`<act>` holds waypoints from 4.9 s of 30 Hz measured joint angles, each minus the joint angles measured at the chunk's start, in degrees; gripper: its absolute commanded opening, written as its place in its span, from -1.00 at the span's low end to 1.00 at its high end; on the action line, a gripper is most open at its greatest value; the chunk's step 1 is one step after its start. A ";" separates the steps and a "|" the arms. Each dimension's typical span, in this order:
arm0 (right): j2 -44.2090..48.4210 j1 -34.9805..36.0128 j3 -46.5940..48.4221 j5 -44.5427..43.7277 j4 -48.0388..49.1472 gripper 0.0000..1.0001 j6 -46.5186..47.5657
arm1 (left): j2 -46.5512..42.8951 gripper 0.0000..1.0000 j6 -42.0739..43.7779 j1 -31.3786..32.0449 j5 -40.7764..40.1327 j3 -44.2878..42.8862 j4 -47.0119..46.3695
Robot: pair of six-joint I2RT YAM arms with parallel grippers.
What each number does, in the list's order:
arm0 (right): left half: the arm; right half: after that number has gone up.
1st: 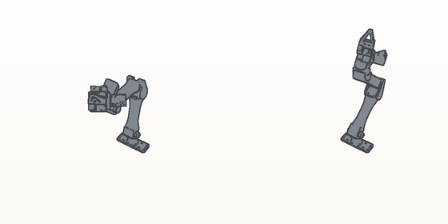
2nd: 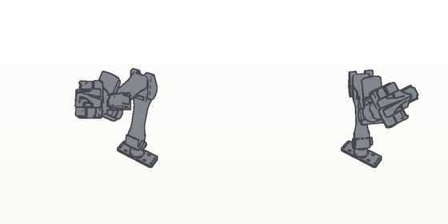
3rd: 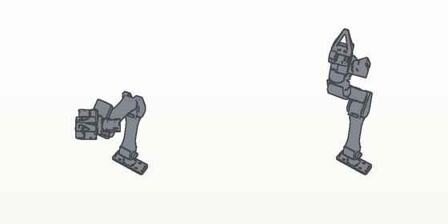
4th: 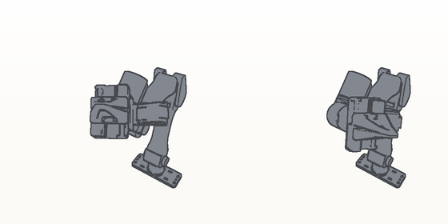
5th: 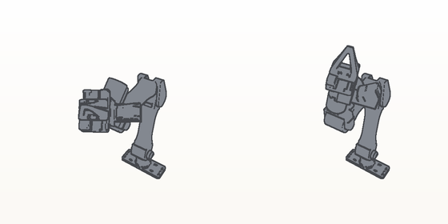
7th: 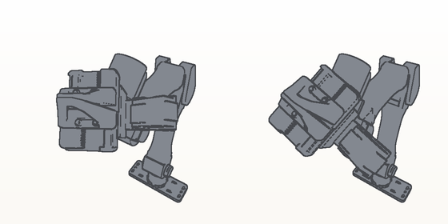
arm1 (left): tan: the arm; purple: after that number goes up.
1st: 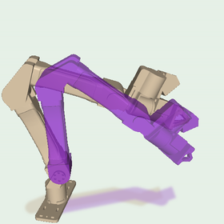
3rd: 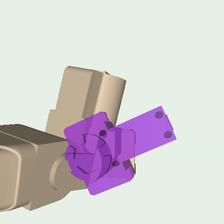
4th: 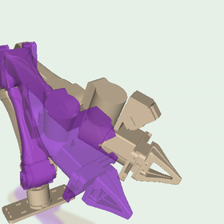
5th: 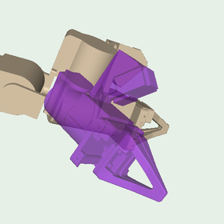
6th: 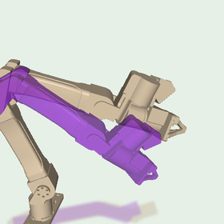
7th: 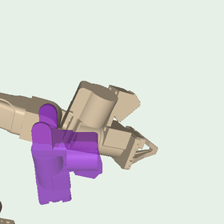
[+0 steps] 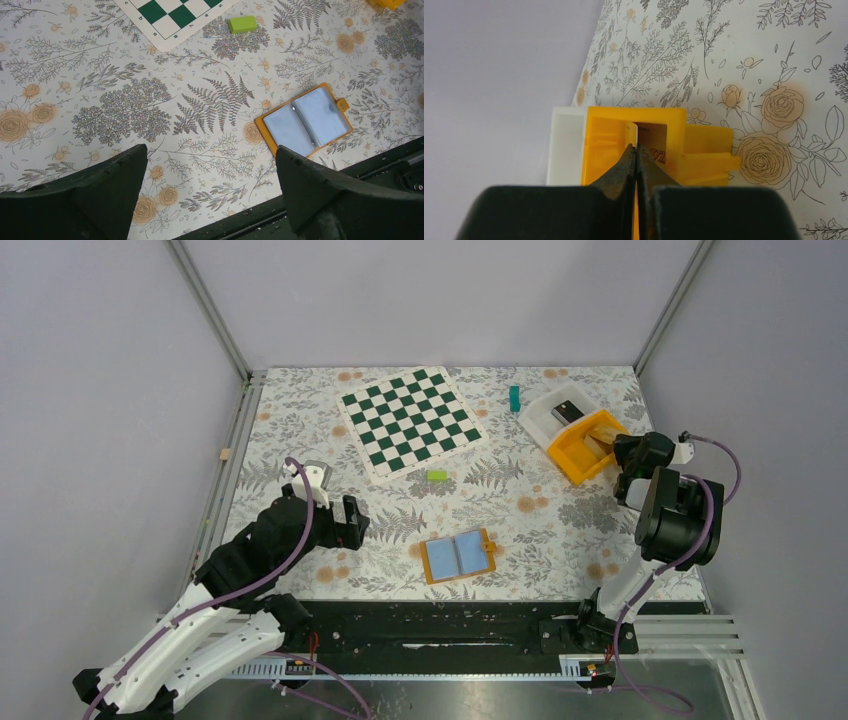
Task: Take the credit cards out of the card holder
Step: Place the credit card in the storage box, then remove the credit card from the card holder.
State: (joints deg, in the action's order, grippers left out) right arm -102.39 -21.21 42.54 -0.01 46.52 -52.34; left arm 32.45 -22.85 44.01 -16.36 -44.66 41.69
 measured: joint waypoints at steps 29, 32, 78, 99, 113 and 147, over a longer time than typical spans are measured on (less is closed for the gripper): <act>2.43 -0.07 1.05 -4.00 -6.14 -0.35 -5.75 | 0.02 0.97 0.17 0.00 0.00 0.00 0.02; 3.82 -0.07 2.45 -4.39 -11.50 -0.31 -5.77 | 0.02 0.97 0.17 0.00 0.00 -0.02 0.04; 0.59 -0.11 4.11 -6.58 -9.97 -0.52 -9.25 | 1.44 0.98 0.39 0.00 0.04 -0.02 0.50; 2.71 -0.11 17.44 -11.32 -37.05 -0.15 -2.78 | 1.44 0.97 0.39 0.00 0.04 -0.02 0.70; 10.67 4.44 24.15 -4.22 -51.95 -0.16 11.19 | 5.51 0.98 -0.17 -0.22 2.29 -0.33 1.51; 26.16 82.03 1.25 -9.88 -61.22 0.48 9.18 | -3.91 0.89 -15.89 -4.35 7.67 3.43 1.88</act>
State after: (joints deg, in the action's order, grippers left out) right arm -76.23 60.82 43.79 -9.89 -14.70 -43.16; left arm 28.53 -38.74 39.66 -8.69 -41.23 43.57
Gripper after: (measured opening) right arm 0.736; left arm 0.942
